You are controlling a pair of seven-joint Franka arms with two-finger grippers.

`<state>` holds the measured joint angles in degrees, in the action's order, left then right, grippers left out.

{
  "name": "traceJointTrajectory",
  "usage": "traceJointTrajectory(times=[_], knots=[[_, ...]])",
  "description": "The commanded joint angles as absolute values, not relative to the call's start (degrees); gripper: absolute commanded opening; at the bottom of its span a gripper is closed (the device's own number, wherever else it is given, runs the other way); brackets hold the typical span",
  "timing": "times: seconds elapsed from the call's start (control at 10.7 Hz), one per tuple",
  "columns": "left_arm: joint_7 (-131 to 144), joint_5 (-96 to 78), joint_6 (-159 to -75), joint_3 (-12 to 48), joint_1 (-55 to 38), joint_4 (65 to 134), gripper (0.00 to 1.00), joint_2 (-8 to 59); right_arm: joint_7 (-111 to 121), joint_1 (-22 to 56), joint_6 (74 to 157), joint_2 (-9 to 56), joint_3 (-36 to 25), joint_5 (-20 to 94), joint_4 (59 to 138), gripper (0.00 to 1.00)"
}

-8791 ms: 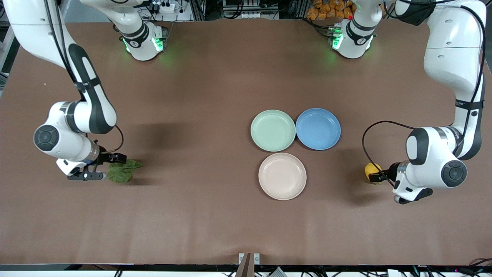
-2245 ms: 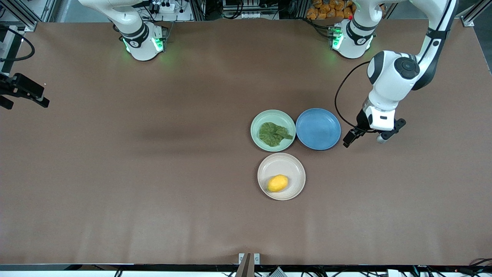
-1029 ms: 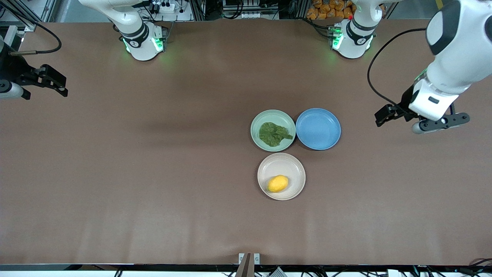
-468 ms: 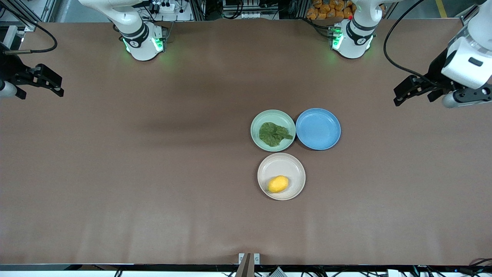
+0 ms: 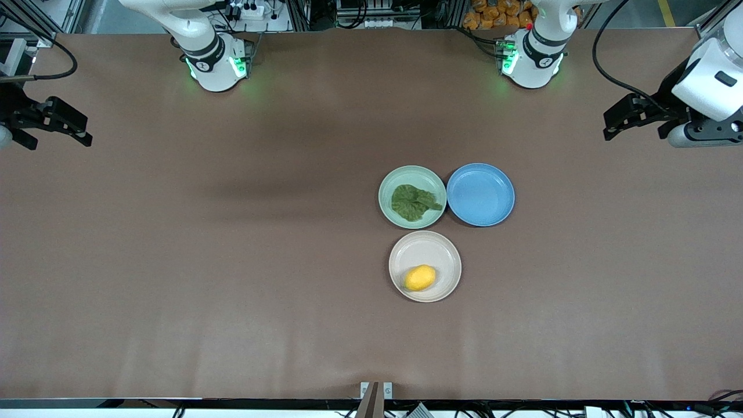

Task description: Place lemon and lettuce in plates

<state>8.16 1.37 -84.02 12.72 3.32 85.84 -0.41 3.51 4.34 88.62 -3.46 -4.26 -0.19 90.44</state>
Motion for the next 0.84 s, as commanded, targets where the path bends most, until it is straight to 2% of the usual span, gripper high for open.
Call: traceJointTrajectory(times=[0.0, 0.37, 0.75], knots=[[6.1, 3.9, -82.2, 4.3, -5.4, 84.1, 1.0, -0.2, 3.7, 3.0, 88.8, -4.1, -3.4, 2.5, 90.6, 1.0], [6.8, 2.9, -83.0, 4.3, -5.2, 84.0, 1.0, -0.4, 4.0, 2.6, 89.3, -4.1, -3.5, 3.6, 90.7, 1.0], [6.8, 1.3, -88.6, 4.0, -5.2, 84.2, 1.0, 0.1, 4.0, 2.8, 89.1, -4.3, -3.5, 3.3, 91.1, 1.0]])
